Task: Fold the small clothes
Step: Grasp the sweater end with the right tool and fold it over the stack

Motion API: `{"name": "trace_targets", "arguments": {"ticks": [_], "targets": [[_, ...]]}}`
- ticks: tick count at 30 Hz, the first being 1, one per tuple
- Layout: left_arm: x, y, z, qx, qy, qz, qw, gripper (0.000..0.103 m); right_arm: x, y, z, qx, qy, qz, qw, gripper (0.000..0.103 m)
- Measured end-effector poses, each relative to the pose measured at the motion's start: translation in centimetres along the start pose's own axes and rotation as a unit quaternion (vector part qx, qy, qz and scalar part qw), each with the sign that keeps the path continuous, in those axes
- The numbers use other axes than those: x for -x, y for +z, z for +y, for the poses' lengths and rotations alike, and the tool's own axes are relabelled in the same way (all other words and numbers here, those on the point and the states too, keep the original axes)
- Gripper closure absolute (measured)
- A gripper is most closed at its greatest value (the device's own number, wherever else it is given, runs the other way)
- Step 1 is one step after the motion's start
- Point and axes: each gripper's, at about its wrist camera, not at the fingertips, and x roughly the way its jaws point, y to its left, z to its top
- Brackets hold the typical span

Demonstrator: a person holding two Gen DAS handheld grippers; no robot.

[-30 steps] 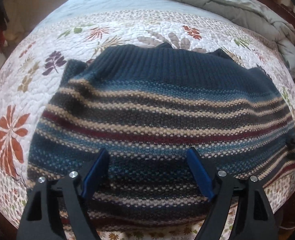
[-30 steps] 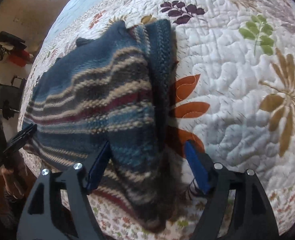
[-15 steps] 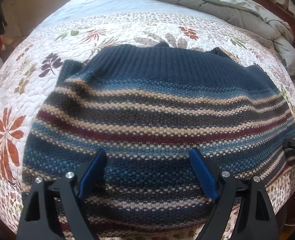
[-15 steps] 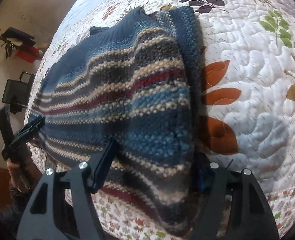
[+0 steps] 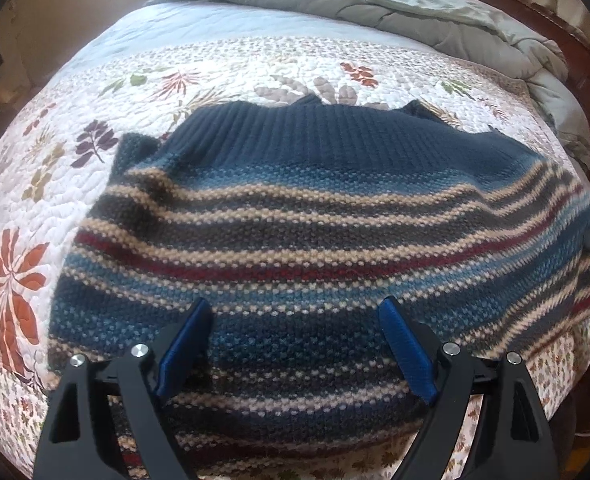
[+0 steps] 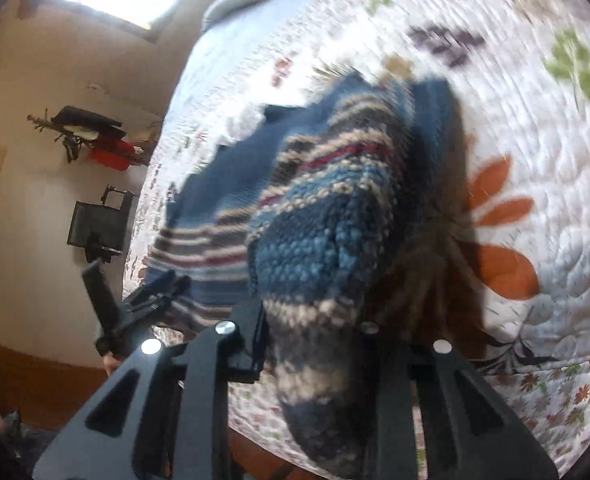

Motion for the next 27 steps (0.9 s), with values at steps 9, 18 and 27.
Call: {"name": "trace_targets", "arguments": {"ticks": [9, 18, 27], "targets": [[2.7, -1.1, 1.0, -0.005, -0.025, -0.021, 0.9995, 0.016, -1.2, 2.6, 8.7, 0.075, -0.036, 0.007, 0.996, 0.081], [5.0, -3.0, 4.8, 0.032, -0.024, -0.03, 0.9988, 0.016, -4.0, 3.9, 14.4, 0.136, -0.073, 0.016, 0.988, 0.081], [7.6, -5.5, 9.9, 0.075, 0.022, -0.037, 0.9963, 0.016, -12.2, 3.3, 24.7, 0.255, -0.056, 0.058, 0.964, 0.082]]}}
